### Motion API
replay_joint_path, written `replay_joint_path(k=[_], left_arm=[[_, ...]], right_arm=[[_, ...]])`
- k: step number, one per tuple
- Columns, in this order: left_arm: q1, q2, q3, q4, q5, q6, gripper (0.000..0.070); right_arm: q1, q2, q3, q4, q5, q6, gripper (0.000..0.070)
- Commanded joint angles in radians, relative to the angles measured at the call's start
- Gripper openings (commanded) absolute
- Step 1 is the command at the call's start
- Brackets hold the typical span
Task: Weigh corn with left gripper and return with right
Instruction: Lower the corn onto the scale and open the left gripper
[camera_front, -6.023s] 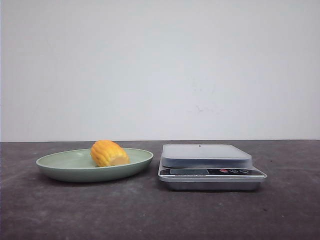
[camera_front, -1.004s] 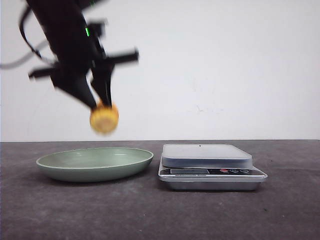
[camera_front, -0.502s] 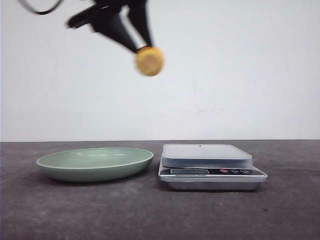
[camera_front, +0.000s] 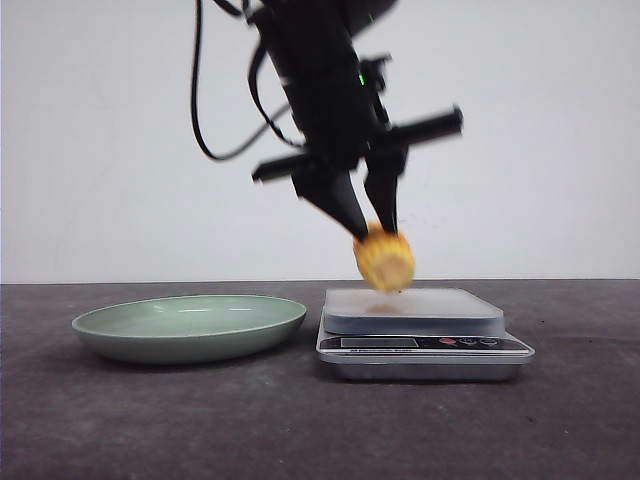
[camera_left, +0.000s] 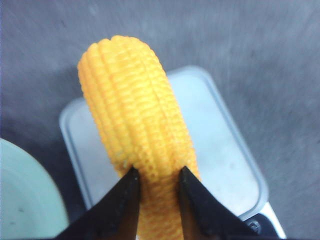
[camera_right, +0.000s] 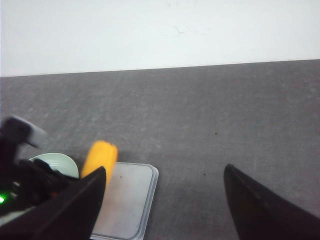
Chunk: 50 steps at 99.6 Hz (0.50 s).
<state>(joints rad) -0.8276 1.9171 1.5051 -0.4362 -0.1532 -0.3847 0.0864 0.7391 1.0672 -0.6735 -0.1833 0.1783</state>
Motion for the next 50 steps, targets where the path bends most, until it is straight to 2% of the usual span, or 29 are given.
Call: replay_joint_path(k=[1,21,27,31,42,47,50], left_arm=[[-0.019,0.035,0.026,0.019,0.004,-0.005,0.0006],[-0.026,0.071,0.026,0.018,0.008,-0.001,0.0007],[-0.026,0.071,0.026,0.018,0.008,-0.001,0.0047],[-0.026,0.071,0.026,0.018,0.008,-0.001,0.0108],[-0.026,0.071,0.026,0.019,0.008,0.000,0.0370],[-0.026,0.071,0.026,0.020,0.008,0.000,0.0442],[-0.027,0.071,0.026,0.022,0.008,0.003,0.0458]], right_arm=[[0.004,0.003,0.015,0.006,0.000,-0.014,0.0471],[0.004,0.003,0.015,0.005,0.000,-0.014,0.0471],[0.004,0.003,0.015,0.003,0.000,-0.015,0.0471],[0.004,0.003,0.015,0.002,0.000,-0.015,0.0471],[0.004,0.003,0.015,0.001,0.000,-0.015,0.0472],[0.004,0.003,0.015,0.000,0.000,-0.015,0.0471],[0.004,0.003,0.015,-0.001,0.000,-0.015,0.0472]])
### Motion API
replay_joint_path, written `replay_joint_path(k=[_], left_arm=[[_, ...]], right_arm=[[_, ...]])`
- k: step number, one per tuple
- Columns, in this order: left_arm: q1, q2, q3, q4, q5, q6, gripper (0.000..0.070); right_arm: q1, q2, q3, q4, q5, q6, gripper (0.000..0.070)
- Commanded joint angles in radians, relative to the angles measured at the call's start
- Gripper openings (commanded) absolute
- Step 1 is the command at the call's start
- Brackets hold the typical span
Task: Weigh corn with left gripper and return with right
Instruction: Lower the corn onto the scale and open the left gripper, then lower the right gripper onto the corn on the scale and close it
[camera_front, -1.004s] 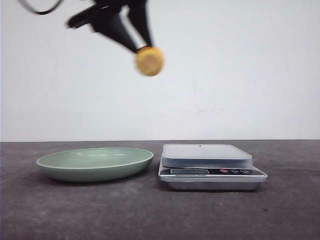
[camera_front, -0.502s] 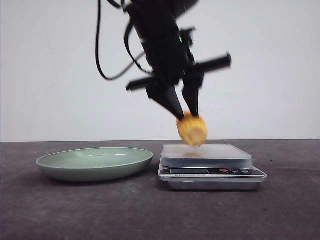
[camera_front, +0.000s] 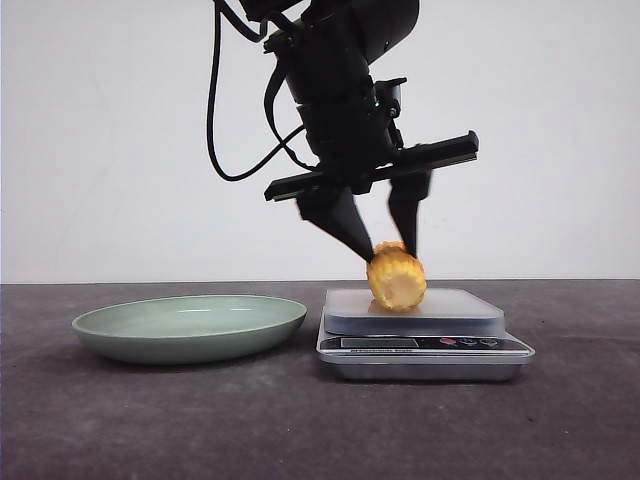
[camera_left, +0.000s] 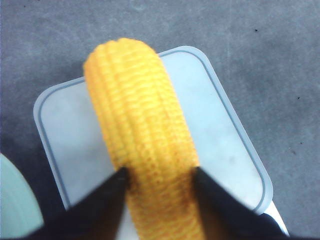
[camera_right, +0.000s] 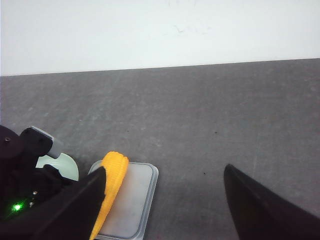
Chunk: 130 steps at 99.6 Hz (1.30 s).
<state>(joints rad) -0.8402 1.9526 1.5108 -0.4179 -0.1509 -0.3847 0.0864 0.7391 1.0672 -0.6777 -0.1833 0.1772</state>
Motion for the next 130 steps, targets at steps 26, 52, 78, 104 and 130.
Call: replay_joint_path(k=[26,52,78,104,130], left_arm=[[-0.019,-0.042,0.045,-0.024,-0.007,0.032,0.0476],[-0.032,-0.333,0.052,-0.100,-0.062,0.137,0.0475],[-0.057,-0.724,0.051,-0.325,-0.148,0.157,0.0475],[-0.108,-1.108,0.051,-0.502,-0.242,0.130,0.0475],[-0.107,-1.372,0.045,-0.757,-0.302,-0.011,0.0474]], right_arm=[[0.004,0.004,0.015,-0.004,0.000,-0.031,0.0471],[0.004,0.005,0.015,-0.003,0.000,-0.030,0.0471],[0.027,0.034,0.015,0.027,-0.003,-0.025,0.0471],[0.087,0.100,0.015,0.066,-0.001,-0.025,0.0471],[0.148,0.180,0.015,0.086,0.000,-0.024,0.0472]])
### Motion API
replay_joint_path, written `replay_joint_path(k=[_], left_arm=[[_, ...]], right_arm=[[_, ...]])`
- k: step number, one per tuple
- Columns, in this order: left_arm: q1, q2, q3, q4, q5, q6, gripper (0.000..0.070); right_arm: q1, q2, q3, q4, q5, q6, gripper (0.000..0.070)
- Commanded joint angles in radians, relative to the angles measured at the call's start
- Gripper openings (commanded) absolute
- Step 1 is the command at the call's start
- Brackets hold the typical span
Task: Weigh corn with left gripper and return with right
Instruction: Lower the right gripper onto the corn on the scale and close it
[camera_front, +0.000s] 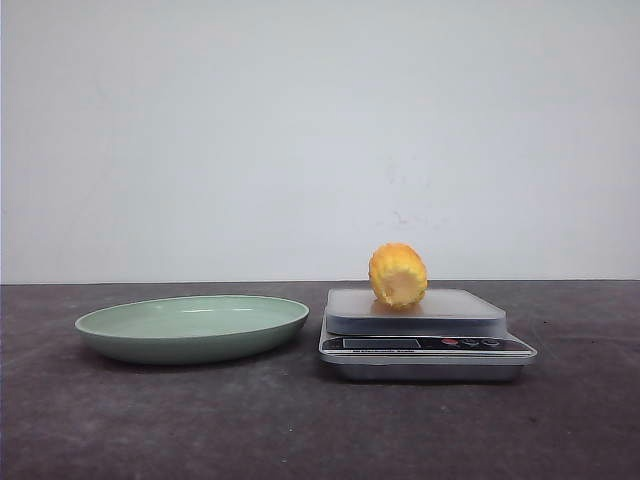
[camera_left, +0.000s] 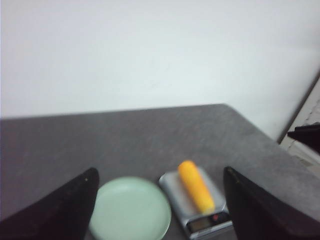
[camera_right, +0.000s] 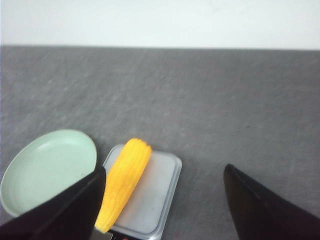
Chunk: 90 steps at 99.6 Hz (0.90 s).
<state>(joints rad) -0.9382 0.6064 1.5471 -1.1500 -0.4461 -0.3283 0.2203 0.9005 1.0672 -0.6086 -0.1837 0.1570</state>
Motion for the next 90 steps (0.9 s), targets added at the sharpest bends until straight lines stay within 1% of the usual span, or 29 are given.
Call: replay_joint_path(k=[1,16,23,30,37,51,59,64,71,84,90], left_arm=[[-0.009,-0.033,0.008,-0.031,-0.006,-0.073,0.0474],[0.003,-0.121,-0.040,-0.077,-0.008,-0.134,0.0472],[0.008,-0.161,-0.098,-0.077,-0.008,-0.171,0.0470],[0.018,-0.206,-0.180,-0.071,-0.007,-0.224,0.0470],[0.036,-0.263,-0.298,-0.032,0.015,-0.277,0.0470],[0.065,-0.368,-0.523,0.083,0.064,-0.349,0.0467],[0.072,-0.414,-0.634,0.143,0.071,-0.390,0.0448],[0.075,-0.433,-0.689,0.173,0.086,-0.402,0.0424],[0.075,-0.443,-0.745,0.202,0.101,-0.406,0.0424],[0.075,-0.442,-0.782,0.204,0.103,-0.391,0.0424],[0.075,-0.442,-0.782,0.200,0.103,-0.382,0.0424]], right_arm=[[0.017,0.022,0.015,0.018,0.000,-0.004,0.0471],[0.060,0.076,0.015,0.067,0.000,-0.002,0.0472],[0.085,0.109,0.015,0.091,0.000,0.004,0.0472],[0.112,0.147,0.015,0.108,0.002,0.014,0.0471],[0.140,0.190,0.015,0.124,0.007,0.020,0.0472],[0.198,0.290,0.015,0.169,0.037,0.036,0.0472],[0.230,0.353,0.015,0.198,0.057,0.048,0.0472],[0.250,0.394,0.015,0.214,0.069,0.053,0.0472],[0.274,0.451,0.015,0.231,0.083,0.065,0.0473],[0.309,0.552,0.015,0.251,0.095,0.089,0.0474],[0.322,0.596,0.015,0.256,0.118,0.097,0.0514]])
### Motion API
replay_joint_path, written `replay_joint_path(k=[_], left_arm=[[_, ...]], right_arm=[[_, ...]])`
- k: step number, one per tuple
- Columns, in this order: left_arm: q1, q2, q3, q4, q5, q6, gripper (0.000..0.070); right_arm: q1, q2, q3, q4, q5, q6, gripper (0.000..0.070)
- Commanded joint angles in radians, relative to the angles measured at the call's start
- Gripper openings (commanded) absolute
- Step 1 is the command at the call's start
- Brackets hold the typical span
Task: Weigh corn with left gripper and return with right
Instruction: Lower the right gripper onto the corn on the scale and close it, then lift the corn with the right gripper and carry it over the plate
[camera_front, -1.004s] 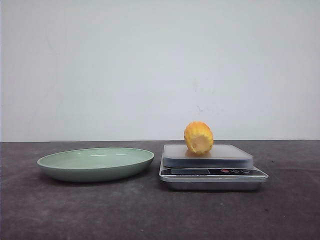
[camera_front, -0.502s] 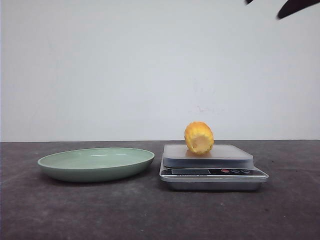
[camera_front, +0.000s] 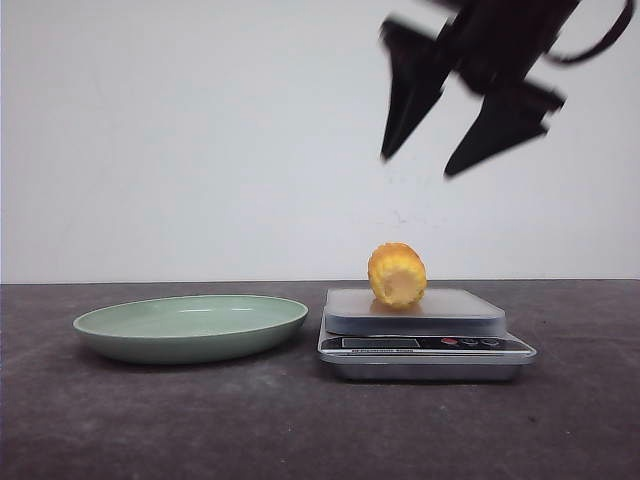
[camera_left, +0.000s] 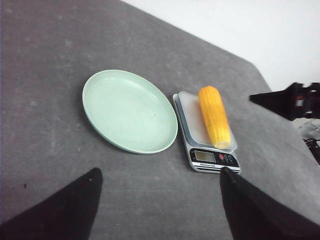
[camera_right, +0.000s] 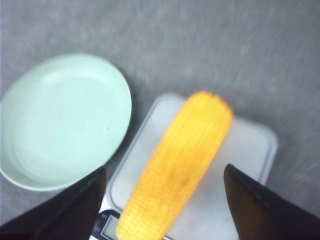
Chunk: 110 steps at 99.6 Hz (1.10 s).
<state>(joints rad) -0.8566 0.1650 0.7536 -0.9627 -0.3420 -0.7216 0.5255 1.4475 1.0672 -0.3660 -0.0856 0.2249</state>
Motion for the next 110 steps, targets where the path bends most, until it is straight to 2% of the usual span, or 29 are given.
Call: replay_joint_path(k=[1,27,35,40,50,52,53,65,76,110], left_arm=[[-0.006,-0.001,0.011,0.013,-0.002,0.015,0.0424],[-0.006,-0.001,0.011,-0.026,-0.006,0.052,0.0424],[-0.006,-0.001,0.011,-0.044,-0.011,0.056,0.0424],[-0.006,-0.001,0.011,-0.053,-0.016,0.057,0.0424],[-0.006,-0.001,0.011,-0.064,-0.016,0.059,0.0424],[-0.006,-0.001,0.011,-0.065,-0.016,0.060,0.0424],[-0.006,-0.001,0.011,-0.065,-0.016,0.060,0.0424],[-0.006,-0.001,0.011,-0.063,-0.016,0.063,0.0424],[-0.006,-0.001,0.011,-0.063,-0.013,0.063,0.0424],[-0.006,-0.001,0.011,-0.054,-0.014,0.079,0.0424]], right_arm=[[0.019,0.056,0.015,0.015,0.024,0.030,0.0519],[0.064,0.170,0.015,0.057,0.043,0.082,0.0532],[0.075,0.194,0.015,0.072,0.045,0.105,0.0502],[0.079,0.203,0.015,0.073,0.051,0.112,0.0409],[0.097,0.212,0.015,0.075,0.098,0.116,0.0069],[0.102,0.212,0.015,0.078,0.113,0.116,0.0008],[0.105,0.211,0.015,0.081,0.119,0.116,0.0000],[0.132,0.190,0.015,0.108,0.195,0.116,0.0000],[0.154,0.143,0.019,0.111,0.219,0.111,0.0000],[0.306,-0.051,0.129,0.137,0.222,0.100,0.0000]])
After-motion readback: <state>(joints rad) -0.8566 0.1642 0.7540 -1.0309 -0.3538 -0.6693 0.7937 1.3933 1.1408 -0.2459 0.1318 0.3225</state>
